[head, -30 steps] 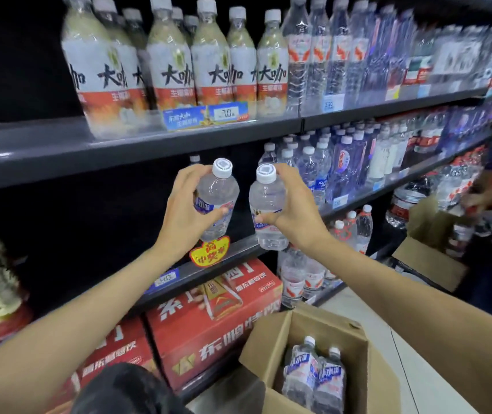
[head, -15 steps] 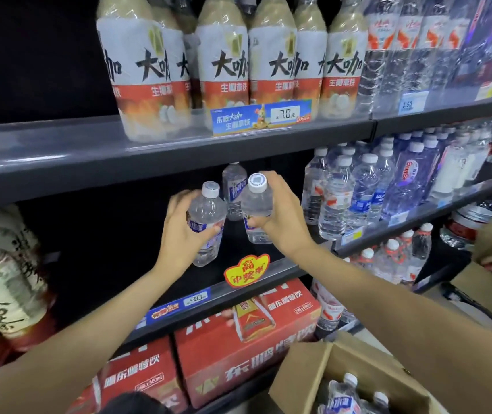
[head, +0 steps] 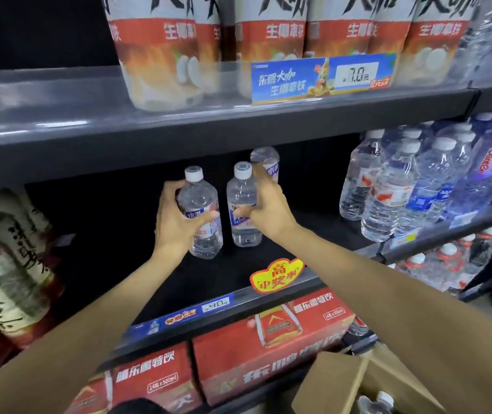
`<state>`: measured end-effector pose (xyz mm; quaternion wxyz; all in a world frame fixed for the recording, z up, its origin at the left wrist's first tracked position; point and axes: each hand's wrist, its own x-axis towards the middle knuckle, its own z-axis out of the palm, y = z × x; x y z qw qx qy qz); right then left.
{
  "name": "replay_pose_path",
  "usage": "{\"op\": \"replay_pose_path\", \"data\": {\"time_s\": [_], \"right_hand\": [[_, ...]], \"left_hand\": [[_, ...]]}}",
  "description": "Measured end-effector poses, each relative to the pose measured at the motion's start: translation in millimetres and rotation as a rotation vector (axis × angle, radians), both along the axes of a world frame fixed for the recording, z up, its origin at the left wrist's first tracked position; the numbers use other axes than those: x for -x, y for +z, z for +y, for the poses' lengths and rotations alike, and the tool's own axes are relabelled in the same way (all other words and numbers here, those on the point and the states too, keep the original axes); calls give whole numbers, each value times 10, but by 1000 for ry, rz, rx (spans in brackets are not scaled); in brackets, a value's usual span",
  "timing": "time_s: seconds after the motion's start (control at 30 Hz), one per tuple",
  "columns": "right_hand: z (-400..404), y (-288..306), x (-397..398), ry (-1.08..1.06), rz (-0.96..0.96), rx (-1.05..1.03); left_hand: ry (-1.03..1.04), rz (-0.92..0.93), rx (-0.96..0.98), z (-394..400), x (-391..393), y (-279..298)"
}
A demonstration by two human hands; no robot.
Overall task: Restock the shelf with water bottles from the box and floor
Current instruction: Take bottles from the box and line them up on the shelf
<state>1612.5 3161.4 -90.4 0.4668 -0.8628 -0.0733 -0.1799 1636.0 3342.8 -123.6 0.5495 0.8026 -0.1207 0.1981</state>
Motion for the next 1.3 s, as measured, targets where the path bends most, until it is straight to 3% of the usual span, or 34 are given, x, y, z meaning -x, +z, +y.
{"op": "replay_pose_path", "data": {"time_s": [0.23, 0.43, 0.73, 1.3], "right_hand": [[-3, -42, -249, 45, 105, 44], [-128, -131, -298, -117, 53, 273], [-99, -60, -640, -176, 0, 448], [-206, -12, -1115, -266, -5, 740]], "left_hand": [[-230, 68, -174, 306, -66, -2], [-91, -50, -191, 102, -132, -103], [51, -100, -244, 17, -495, -202], [138, -135, -313, -109, -964, -255]]}}
